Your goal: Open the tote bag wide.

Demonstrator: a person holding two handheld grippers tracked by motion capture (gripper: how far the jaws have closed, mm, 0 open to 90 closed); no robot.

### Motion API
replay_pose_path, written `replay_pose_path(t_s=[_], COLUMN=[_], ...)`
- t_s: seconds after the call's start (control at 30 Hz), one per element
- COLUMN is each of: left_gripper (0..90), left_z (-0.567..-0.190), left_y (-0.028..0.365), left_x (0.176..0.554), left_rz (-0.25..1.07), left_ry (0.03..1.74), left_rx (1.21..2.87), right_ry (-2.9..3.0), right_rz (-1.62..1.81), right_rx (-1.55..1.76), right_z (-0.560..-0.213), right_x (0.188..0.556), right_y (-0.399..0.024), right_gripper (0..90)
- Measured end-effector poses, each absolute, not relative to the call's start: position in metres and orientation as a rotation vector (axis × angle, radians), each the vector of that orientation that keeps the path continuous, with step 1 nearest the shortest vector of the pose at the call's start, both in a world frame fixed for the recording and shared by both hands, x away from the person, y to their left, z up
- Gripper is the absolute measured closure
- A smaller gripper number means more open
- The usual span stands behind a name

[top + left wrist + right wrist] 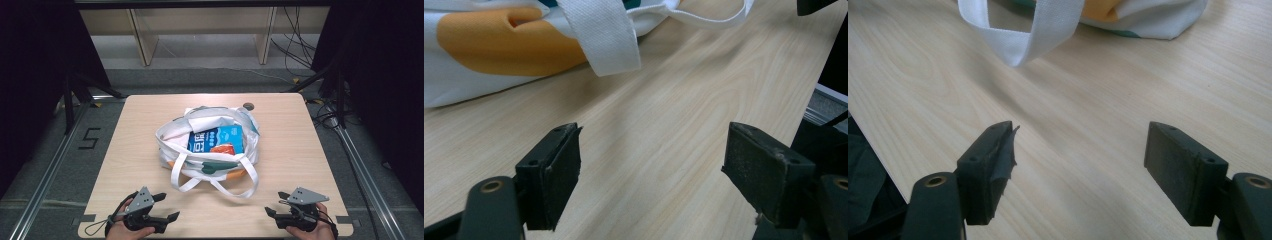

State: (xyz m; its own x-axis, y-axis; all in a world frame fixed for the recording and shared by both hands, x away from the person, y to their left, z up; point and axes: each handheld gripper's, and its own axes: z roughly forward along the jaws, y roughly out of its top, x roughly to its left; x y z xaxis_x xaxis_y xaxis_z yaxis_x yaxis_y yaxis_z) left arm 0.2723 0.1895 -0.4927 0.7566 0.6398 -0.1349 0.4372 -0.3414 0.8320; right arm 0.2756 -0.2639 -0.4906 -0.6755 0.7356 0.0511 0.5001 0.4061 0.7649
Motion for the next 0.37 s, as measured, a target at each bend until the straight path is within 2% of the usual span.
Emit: replay_pose_path(t_s=[0.37], left_gripper=[22.2], left_z=[-0.4937], left_y=[0.1901], left_x=[0.2749], left_rz=[0.28], left_ry=[0.801], left_rx=[1.996], right_ry=[2.374], right_rz=[1.124], right_rx=[1.063], right_z=[-0.4919], right_x=[0.2774], right_y=[-0.2642], right_gripper=[28.9])
